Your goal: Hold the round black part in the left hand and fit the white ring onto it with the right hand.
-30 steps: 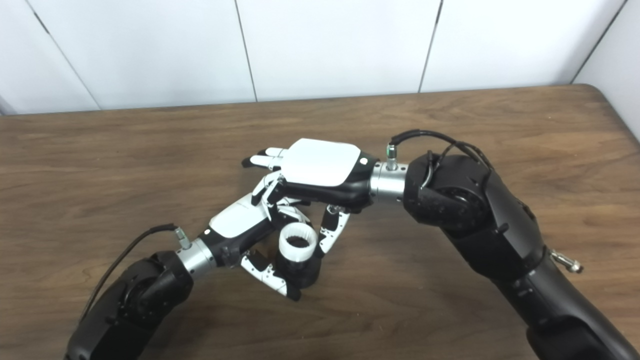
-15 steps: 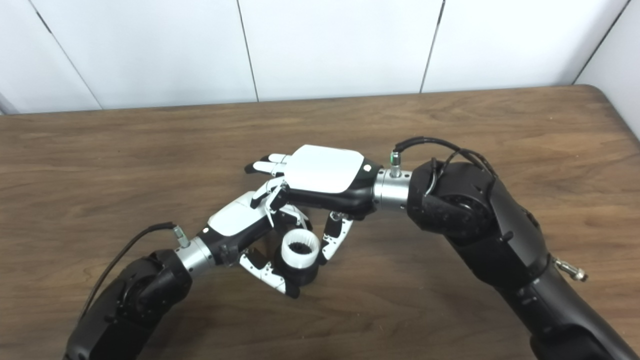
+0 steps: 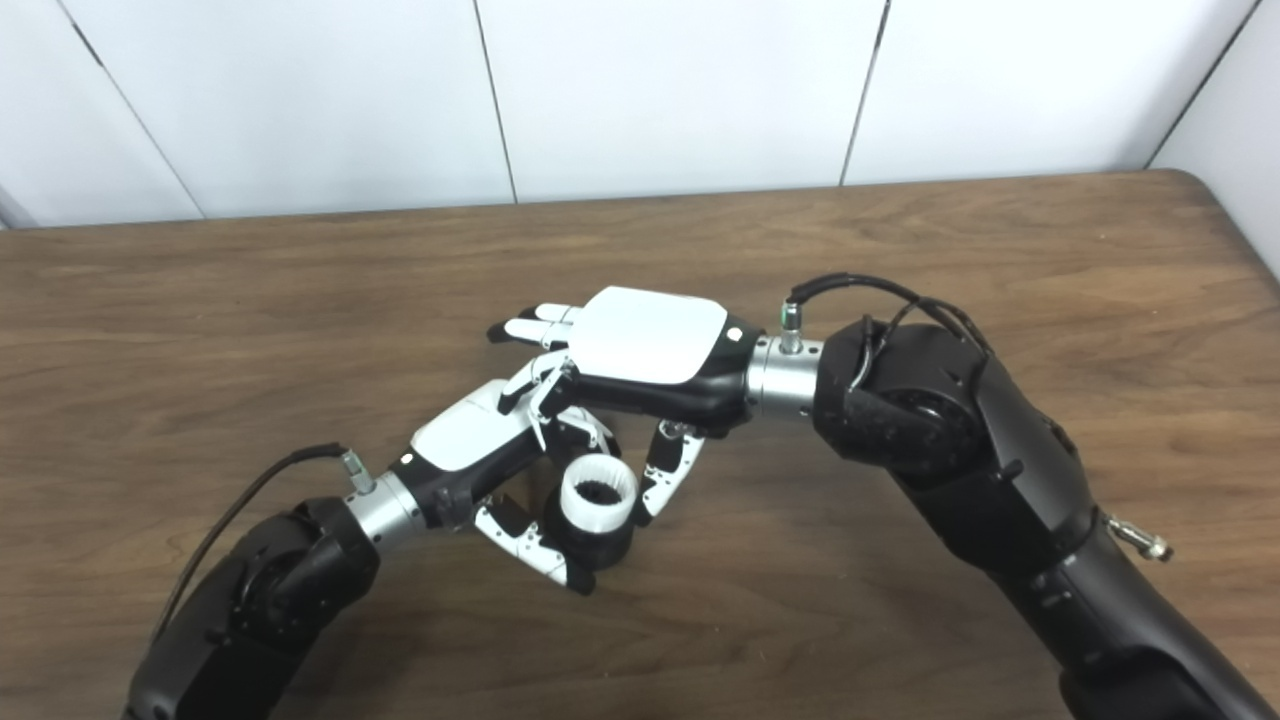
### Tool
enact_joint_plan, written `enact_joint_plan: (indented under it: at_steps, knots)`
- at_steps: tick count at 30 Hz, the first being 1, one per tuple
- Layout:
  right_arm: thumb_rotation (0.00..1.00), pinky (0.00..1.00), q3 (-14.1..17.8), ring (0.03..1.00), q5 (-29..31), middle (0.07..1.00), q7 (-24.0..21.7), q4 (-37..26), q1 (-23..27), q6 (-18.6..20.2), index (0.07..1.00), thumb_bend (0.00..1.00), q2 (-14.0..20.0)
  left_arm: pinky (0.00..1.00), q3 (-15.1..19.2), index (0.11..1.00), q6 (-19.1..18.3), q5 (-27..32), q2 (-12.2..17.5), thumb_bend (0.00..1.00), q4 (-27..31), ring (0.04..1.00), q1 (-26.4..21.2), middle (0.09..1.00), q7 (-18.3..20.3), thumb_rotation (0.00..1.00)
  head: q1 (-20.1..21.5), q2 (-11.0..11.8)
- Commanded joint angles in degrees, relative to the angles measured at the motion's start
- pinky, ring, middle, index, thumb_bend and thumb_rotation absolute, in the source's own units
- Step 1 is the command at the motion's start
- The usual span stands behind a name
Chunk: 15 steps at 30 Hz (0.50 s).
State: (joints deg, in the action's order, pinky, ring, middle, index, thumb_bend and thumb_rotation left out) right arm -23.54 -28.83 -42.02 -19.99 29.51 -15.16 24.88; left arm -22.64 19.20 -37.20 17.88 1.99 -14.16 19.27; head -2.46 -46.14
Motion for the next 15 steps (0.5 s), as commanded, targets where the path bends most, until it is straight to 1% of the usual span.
enact_joint_plan:
  at_steps: [1, 3, 4, 9, 13, 15]
  knots:
    - [0.14, 1.0, 1.02, 1.0, -0.21, 0.786, 1.1, -0.62, 2.81, -0.41, 0.481, 0.52, 0.06, 1.0, 0.42, 0.482, 2.71, -1.35, 0.89, 0.52, 0.49, 0.917, -1.55, 0.708, -2.86, 0.06, 0.02, -0.11]
    - [0.14, 1.0, 1.16, 1.0, 0.03, 0.778, 1.31, -0.52, 3.0, -0.52, 0.481, 0.52, -0.02, 1.0, 0.23, 0.482, 3.46, -2.17, 1.04, 0.52, -0.02, 0.888, -1.62, 0.702, -3.35, 0.06, 0.02, -0.11]
    - [0.14, 1.0, 1.22, 1.0, 0.07, 0.777, 1.37, -0.47, 3.1, -0.54, 0.481, 0.52, -0.05, 1.0, 0.22, 0.482, 3.75, -2.31, 1.02, 0.52, -0.31, 0.888, -1.6, 0.699, -3.53, 0.06, 0.02, -0.11]
    - [0.14, 1.0, 1.44, 1.0, 0.12, 0.776, 1.65, -0.11, 3.22, -0.84, 0.481, 0.53, -0.07, 1.0, 0.1, 0.481, 4.02, -2.71, 0.69, 0.52, -0.46, 0.93, -1.33, 0.693, -3.73, 0.06, 0.15, -0.1]
    - [0.14, 1.0, 1.39, 1.0, -0.07, 0.777, 1.72, 0.33, 3.02, -0.81, 0.481, 0.53, -0.21, 1.0, 0.04, 0.481, 4.52, -2.97, 0.49, 0.52, -0.88, 0.93, -1.28, 0.694, -4.38, 0.06, 0.14, -0.15]
    - [0.14, 1.0, 1.3, 1.0, -0.17, 0.776, 1.86, 0.67, 2.87, -1.07, 0.481, 0.53, -0.24, 1.0, 0.01, 0.481, 4.09, -2.96, 0.52, 0.52, -0.55, 0.928, -1.29, 0.696, -3.96, 0.06, -0.03, -0.25]
